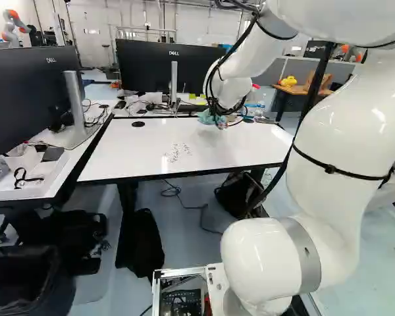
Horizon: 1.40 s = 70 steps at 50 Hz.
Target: Clean the table with the green towel
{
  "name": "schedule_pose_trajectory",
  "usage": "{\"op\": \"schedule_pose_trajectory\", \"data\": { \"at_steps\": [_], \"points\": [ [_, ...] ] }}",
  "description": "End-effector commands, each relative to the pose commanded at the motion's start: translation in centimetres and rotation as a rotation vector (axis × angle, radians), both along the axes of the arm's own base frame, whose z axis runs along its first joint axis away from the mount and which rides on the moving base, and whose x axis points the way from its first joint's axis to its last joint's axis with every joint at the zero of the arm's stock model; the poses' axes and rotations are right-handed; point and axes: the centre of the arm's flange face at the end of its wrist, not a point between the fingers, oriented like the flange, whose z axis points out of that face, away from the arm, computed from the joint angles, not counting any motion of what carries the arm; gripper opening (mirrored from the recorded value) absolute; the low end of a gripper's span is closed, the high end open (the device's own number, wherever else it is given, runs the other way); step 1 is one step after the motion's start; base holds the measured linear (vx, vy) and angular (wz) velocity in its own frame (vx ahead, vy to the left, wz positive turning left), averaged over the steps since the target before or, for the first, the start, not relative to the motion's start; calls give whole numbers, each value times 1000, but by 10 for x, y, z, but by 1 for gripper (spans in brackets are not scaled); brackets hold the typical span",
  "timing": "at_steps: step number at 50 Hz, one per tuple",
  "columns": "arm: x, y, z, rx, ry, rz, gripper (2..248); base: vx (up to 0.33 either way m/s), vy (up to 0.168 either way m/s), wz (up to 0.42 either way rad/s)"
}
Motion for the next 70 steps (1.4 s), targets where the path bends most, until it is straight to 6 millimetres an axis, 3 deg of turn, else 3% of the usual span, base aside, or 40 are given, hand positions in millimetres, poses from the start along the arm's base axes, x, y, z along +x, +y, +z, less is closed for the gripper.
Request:
{"op": "schedule_pose_trajectory", "data": {
  "at_steps": [70],
  "points": [
    [-46, 104, -2, 5, 37, 219, 41, 0, 0, 0]
  ]
}}
